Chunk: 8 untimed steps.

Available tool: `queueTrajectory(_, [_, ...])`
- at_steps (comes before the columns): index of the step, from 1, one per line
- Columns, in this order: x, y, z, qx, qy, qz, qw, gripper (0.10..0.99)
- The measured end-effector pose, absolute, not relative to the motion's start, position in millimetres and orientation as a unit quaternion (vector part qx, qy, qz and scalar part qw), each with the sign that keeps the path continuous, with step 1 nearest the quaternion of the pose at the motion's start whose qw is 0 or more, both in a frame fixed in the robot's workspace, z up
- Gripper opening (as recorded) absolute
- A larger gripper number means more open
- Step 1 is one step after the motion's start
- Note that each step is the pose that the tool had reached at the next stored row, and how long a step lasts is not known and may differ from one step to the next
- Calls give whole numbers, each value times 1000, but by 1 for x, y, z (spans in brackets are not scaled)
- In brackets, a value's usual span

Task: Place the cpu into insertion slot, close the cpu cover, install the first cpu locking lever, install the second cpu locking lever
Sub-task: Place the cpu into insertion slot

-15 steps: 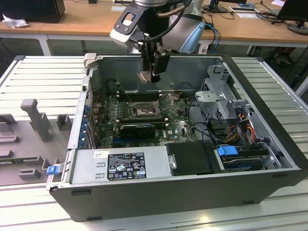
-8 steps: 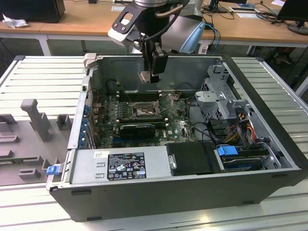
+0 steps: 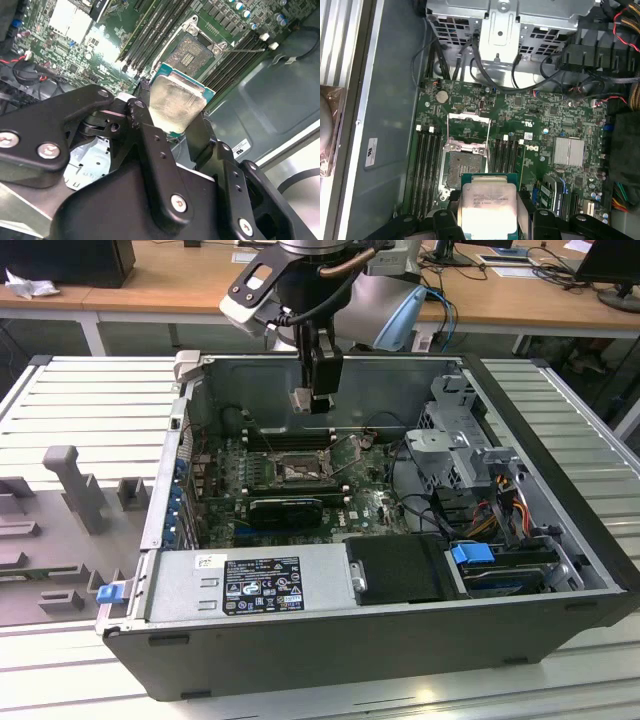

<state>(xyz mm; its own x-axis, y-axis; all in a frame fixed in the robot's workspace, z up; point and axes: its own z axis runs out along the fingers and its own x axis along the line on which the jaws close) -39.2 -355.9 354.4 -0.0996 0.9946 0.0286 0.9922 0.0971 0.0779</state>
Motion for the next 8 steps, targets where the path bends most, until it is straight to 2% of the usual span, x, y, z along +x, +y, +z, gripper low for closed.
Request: queueTrajectory(8, [-39,-356,352,694,719,36,15,529])
